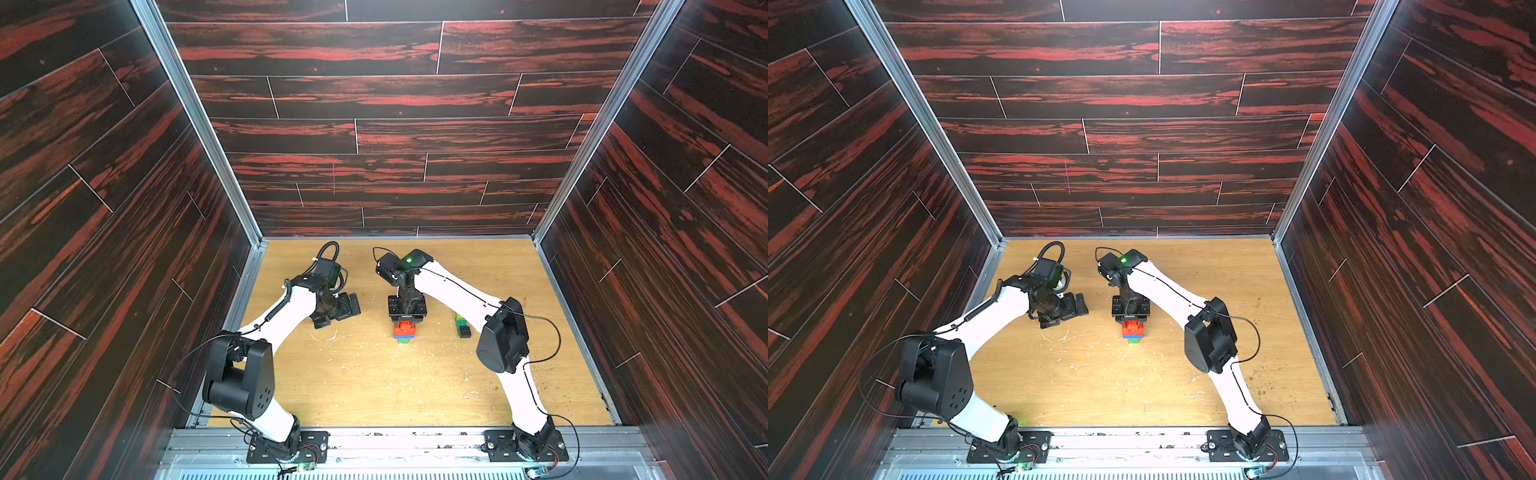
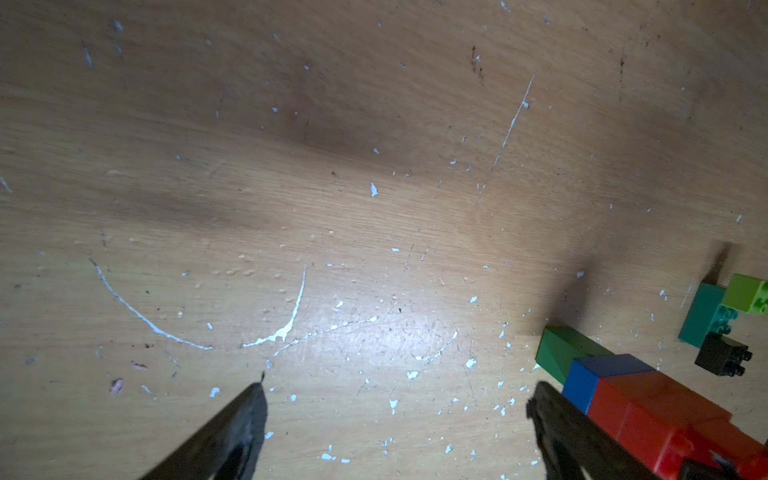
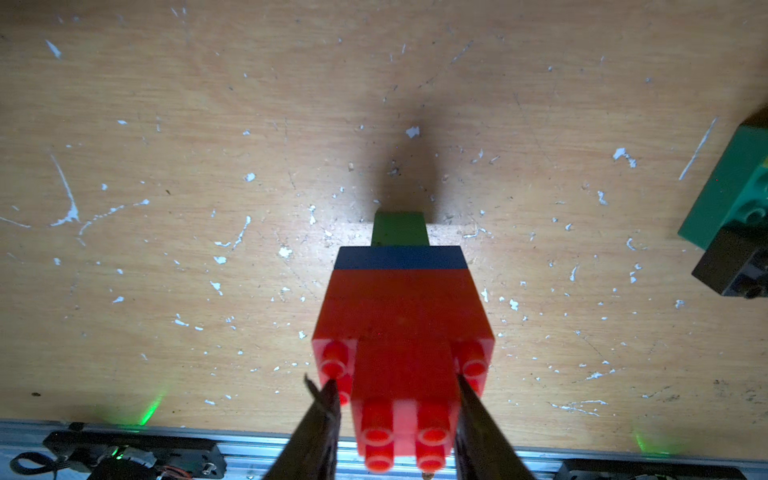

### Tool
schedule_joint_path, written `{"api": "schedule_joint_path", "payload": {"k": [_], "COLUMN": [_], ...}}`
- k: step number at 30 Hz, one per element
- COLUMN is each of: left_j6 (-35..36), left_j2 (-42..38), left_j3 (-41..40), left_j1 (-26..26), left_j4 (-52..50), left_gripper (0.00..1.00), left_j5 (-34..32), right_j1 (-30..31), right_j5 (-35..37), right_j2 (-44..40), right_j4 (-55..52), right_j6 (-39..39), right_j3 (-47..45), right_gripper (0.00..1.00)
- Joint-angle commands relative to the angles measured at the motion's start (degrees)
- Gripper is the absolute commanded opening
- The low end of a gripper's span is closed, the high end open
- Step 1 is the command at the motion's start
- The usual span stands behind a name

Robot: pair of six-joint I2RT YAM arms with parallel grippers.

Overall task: Assemble a carrot with lego
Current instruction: Assemble the lego brick with the lego brick.

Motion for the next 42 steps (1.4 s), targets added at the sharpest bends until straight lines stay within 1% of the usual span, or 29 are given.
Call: {"api": "schedule_joint_path", "payload": {"k": [1, 12, 19, 27, 29, 32, 35, 40, 42], "left_j6": [-0.31, -0.66, -0.83, -0.92, -0.92, -0.97, -1.10, -1.10, -1.10], "left_j2": [-2.39, -2.78, -3.00, -3.25, -3.18, -3.28, -3.32, -3.44, -3.44], "left_j3": [0.32, 0.37, 0.22, 0.53, 0.58, 0.57, 0.47, 0.47, 0.33], "left_j1": [0.33, 0.33, 0.26, 0.26, 0.26, 0.26, 0.26, 0.26, 0.26], "left_j4": [-0.84, -0.72, -0.58, -0.67, -0.76, -0.78, -0.58, -0.49, -0.40], "left_gripper": [1.00, 1.00, 1.00, 1.00, 1.00, 1.00, 1.00, 1.00, 1.00], "left_j5": [0.03, 0.07, 0.07, -0.02, -0.18, -0.15, 0.05, 0.15, 0.19], "right_j1": [0.45, 0.55, 0.72, 0.73, 0.25, -1.74, -5.05, -13.50, -16.42], "right_j5": [0.34, 0.69, 1.54, 3.12, 4.43, 5.20, 5.27, 4.38, 3.94], "right_j2": [-3.62, -4.44, -5.29, -5.23, -5.87, -8.42, -12.81, -20.36, -22.63], "right_j4": [-1.03, -1.56, -1.38, -5.68, -6.79, -5.31, -0.92, 8.96, 13.93], "right_j6": [0.12, -0.32, -0.32, -0.96, -1.53, -2.56, -4.17, -8.55, -11.84], "right_j3": [-0.59, 1.56, 3.15, 10.01, 10.40, 6.08, -2.33, -17.85, -23.78], "right_gripper": [0.47, 0.50, 0.50, 0.51, 0.54, 0.59, 0.64, 0.68, 0.69]}}
